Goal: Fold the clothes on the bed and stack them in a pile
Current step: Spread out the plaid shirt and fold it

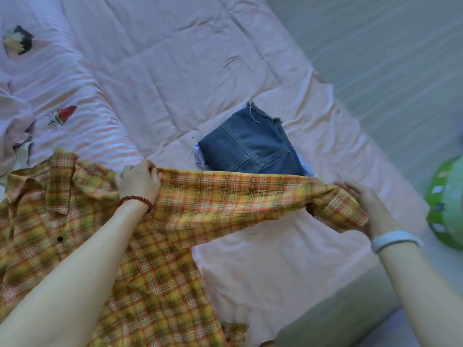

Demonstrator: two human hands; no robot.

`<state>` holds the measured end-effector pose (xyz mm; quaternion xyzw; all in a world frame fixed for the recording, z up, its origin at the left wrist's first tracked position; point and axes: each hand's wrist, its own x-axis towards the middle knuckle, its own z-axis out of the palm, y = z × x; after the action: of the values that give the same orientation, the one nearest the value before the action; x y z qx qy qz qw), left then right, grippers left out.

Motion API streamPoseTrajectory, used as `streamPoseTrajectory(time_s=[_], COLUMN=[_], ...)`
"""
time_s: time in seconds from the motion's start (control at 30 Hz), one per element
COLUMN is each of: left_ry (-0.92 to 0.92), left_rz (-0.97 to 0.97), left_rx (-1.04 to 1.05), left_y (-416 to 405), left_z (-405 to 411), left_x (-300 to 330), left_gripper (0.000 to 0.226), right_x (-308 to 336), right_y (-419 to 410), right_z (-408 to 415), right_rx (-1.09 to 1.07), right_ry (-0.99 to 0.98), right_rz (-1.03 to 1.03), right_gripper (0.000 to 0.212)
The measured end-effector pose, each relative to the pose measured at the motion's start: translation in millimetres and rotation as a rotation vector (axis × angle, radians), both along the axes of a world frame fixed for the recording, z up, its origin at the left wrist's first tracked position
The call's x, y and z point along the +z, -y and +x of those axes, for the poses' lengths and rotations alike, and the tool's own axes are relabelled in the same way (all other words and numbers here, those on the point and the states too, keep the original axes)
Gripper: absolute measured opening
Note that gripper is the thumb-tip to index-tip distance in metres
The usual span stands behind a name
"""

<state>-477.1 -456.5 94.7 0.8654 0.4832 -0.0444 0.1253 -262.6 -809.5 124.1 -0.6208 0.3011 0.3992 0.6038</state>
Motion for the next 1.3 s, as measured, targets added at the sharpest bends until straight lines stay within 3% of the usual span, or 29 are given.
streamPoseTrajectory(time_s=[0.13, 0.27, 0.37, 0.43, 0.53, 0.63, 0.73, 0.83, 1.0, 1.13, 1.3], left_ry=[-0.026, 0.150, 0.158, 0.070, -0.034, 0.036, 0.205, 0.342, 0.288, 0.154, 0.318], left_rz=[-0.083, -0.199, -0.205, -0.195, -0.198, -0.329, -0.416, -0.339, -0.146, -0.164, -0.237], left_rx=[-0.120, -0.398, -0.566, -0.619, -0.670, -0.635, -0.508, -0.426, -0.584, -0.490, -0.343], left_y=[22.7, 61.3, 86.7, 98.1, 105.4, 105.9, 103.3, 96.9, 107.6, 113.2, 110.8], left_z=[27.2, 62.1, 90.4, 105.5, 119.0, 123.6, 125.6, 133.1, 159.7, 155.1, 91.1], left_x=[-12.7, -20.1, -25.6, -30.2, -37.6, -37.3, -28.4, -14.1, -6.3, -12.8, 7.6], left_gripper=[0.035, 0.037, 0.039, 0.040, 0.023, 0.016, 0.012, 0.009, 0.010, 0.029, 0.032], right_x=[-13.9, -31.6, -40.1, -45.4, -52.8, -61.0, -67.4, -67.6, -70.1, -59.1, -19.5], right_y=[-6.4, -7.2, -9.5, -11.8, -16.5, -17.6, -9.1, 7.1, 24.9, 17.7, -7.2], right_z=[11.0, 12.9, 10.8, 9.0, 7.6, 10.9, 13.7, 8.7, 3.5, 0.7, -18.6], right_rx=[-0.191, -0.452, -0.451, -0.322, -0.117, -0.041, -0.065, -0.157, -0.239, -0.213, -0.118], right_ry=[-0.093, -0.100, -0.041, 0.003, 0.068, 0.166, 0.306, 0.390, 0.377, 0.462, 0.652], right_rz=[0.226, 0.469, 0.338, 0.228, 0.088, -0.045, -0.132, -0.143, -0.205, -0.210, -0.189], right_gripper=[0.034, 0.041, 0.044, 0.037, 0.024, 0.008, 0.023, 0.026, 0.025, 0.026, 0.029])
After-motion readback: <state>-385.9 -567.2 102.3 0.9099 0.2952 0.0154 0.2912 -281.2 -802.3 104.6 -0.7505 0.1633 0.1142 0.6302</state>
